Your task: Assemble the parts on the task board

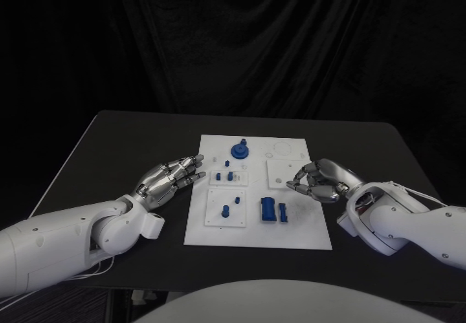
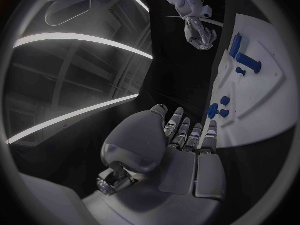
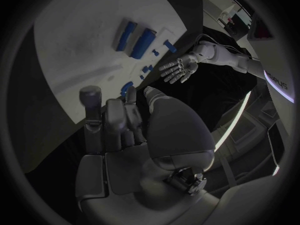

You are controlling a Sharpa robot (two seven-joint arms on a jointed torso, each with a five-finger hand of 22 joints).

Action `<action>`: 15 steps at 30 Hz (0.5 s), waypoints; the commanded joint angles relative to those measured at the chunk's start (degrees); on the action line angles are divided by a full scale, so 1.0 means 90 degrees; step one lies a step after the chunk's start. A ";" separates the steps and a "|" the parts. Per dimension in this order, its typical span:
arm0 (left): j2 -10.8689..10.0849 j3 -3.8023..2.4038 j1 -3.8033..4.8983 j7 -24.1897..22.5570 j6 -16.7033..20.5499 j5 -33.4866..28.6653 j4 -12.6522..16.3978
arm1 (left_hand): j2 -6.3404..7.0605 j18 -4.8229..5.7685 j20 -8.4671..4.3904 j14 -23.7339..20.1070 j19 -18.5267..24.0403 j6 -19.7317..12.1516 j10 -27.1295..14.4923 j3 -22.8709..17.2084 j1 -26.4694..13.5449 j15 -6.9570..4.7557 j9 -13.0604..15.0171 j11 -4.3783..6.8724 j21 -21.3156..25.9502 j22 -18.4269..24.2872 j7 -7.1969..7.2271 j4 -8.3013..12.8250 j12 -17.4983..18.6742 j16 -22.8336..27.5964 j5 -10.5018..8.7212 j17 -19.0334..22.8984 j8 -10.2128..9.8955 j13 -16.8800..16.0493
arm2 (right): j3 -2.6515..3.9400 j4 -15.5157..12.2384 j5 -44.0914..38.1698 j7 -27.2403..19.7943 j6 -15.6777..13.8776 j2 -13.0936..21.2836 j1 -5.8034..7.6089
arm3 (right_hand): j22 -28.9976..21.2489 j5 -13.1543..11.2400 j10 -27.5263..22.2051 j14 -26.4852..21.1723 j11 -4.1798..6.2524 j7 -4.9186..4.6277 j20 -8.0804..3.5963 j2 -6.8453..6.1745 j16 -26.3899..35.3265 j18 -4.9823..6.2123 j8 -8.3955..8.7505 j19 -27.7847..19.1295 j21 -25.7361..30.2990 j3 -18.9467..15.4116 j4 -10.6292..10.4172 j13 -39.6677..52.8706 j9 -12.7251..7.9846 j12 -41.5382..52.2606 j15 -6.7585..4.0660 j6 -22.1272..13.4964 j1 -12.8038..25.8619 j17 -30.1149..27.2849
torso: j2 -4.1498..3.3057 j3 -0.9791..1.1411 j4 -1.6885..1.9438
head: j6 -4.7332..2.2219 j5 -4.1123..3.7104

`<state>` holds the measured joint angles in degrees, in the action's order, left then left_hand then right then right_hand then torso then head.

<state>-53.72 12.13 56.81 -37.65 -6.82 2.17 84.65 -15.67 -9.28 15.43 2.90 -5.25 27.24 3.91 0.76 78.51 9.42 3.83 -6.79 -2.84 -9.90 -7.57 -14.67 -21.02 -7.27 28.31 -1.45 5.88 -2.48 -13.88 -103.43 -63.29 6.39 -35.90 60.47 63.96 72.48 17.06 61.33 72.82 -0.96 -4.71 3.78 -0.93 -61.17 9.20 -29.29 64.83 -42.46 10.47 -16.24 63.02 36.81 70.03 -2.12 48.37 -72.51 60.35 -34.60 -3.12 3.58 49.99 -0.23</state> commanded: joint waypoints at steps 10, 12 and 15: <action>-0.0014 -0.0007 0.0164 -0.0297 0.0328 -0.0027 0.0144 | -0.0016 0.0117 -0.0211 -0.0134 0.0319 -0.0798 -0.0129 0.0475 -0.0323 0.0003 -0.0148 0.0345 0.0163 0.0409 0.0384 -0.0233 0.0452 0.0181 -0.0300 0.0035 -0.0261 0.0044 | -0.0029 0.0663 0.3894 -0.3254 0.0934 -0.0463 0.0131 | -0.2426 0.0315 -0.2725 -0.3607 -0.1186 -0.0616 0.1041 0.0228 0.4231 -0.0140 0.1002 -0.2265 0.3784 0.0401 -0.0061 -0.4031 -0.1302 -0.4579 0.1386 -0.0905 0.0016 -0.3432 | 0.0401 0.0049 -0.0137 | 0.0001 0.0213; 0.0033 -0.0007 0.0170 -0.0316 0.0320 -0.0027 0.0104 | -0.0070 0.0156 -0.0231 -0.0163 0.0326 -0.1340 -0.0159 0.0620 -0.0424 0.0013 -0.0215 0.0206 0.0163 0.0426 0.0782 -0.0242 0.0547 0.0234 -0.0422 0.0045 -0.0420 0.0053 | -0.0032 0.0813 0.4213 -0.3439 0.1148 -0.0528 0.0125 | -0.3067 0.0881 -0.3573 -0.4466 -0.1626 -0.0595 0.1301 0.0202 0.4908 -0.0381 0.1529 -0.3135 0.4263 0.0013 -0.0052 -0.4604 -0.1778 -0.5252 0.1778 -0.1297 0.0379 -0.4095 | 0.0470 0.0063 -0.0156 | 0.0001 0.0226; 0.0125 -0.0007 0.0172 -0.0347 0.0325 -0.0027 0.0021 | -0.0109 0.0190 -0.0246 -0.0180 0.0335 -0.1924 -0.0188 0.0779 -0.0539 0.0035 -0.0278 0.0165 0.0163 0.0447 0.1144 -0.0243 0.0649 0.0267 -0.0535 0.0051 -0.0512 0.0062 | -0.0034 0.0997 0.4487 -0.3669 0.1359 -0.0596 0.0109 | -0.4139 0.0916 -0.4195 -0.5032 -0.1630 -0.0321 0.1398 0.0354 0.5254 -0.0509 0.1881 -0.4376 0.4374 -0.0338 -0.0059 -0.5020 -0.2145 -0.5594 0.1949 -0.1665 0.0663 -0.4563 | 0.0584 0.0071 -0.0176 | 0.0001 0.0236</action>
<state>-52.95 12.13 58.18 -38.60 -4.44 2.16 85.05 -16.84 -8.35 13.49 1.64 -2.47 10.73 2.17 7.49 74.18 9.83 1.42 -5.07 -1.73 -5.90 2.31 -16.86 -15.32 -5.05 23.60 -1.07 1.45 -1.97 -14.21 -95.01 -31.66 -19.93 -29.13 55.23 65.02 37.08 25.10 24.47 28.30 -15.54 -7.95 16.18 2.09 -14.36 5.23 -12.83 27.45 -3.47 8.03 -16.74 18.56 18.05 20.17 15.16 33.73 -67.12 20.04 -30.69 -2.61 2.30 49.99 1.82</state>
